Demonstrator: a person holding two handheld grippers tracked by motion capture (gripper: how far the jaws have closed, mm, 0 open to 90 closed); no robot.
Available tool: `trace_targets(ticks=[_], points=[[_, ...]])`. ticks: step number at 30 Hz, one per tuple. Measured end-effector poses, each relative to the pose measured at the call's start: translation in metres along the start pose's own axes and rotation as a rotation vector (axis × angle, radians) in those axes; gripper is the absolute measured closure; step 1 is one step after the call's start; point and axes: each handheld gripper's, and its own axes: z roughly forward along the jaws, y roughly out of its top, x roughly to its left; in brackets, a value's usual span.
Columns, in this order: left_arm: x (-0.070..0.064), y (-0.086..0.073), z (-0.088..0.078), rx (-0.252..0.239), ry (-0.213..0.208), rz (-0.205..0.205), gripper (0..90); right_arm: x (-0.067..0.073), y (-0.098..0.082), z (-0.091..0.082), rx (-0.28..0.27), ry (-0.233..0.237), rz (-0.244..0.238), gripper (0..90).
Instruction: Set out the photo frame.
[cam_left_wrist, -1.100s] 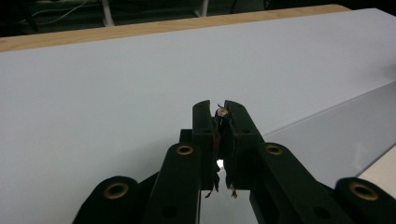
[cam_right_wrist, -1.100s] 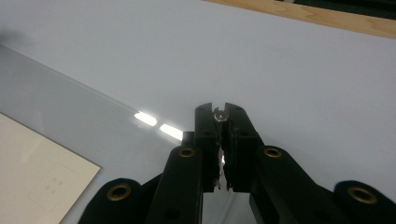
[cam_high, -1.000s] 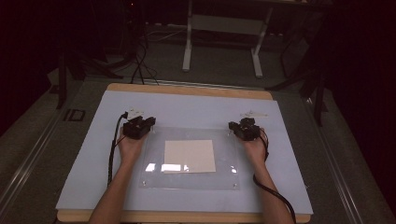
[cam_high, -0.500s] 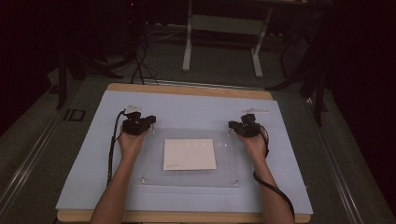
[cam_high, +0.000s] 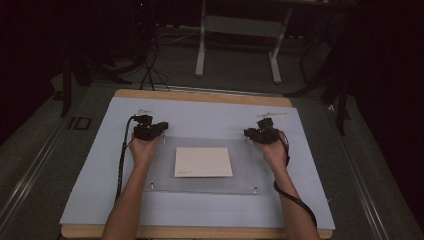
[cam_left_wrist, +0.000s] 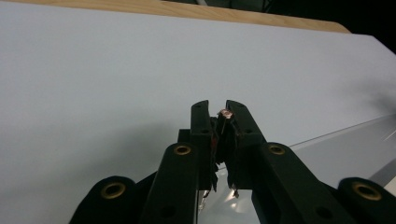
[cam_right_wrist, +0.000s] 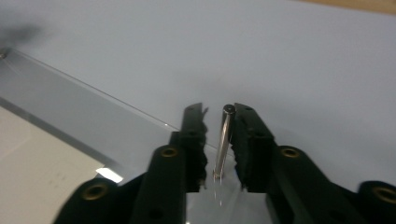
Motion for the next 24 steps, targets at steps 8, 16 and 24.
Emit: trace_targets(ticks=[8, 16, 24], points=[[0.001, 0.001, 0.002, 0.013, -0.01, -0.024, 82.1, 0.011, 0.006, -0.03, -0.061, 0.033, -0.024, 68.6], [0.002, 0.002, 0.005, 0.017, -0.013, -0.047, 81.8, 0.042, 0.001, -0.049, -0.081, 0.191, -0.071, 69.7], [0.002, 0.004, 0.007, 0.038, -0.008, -0.054, 81.4, 0.075, -0.007, -0.058, -0.073, 0.337, -0.124, 71.5]])
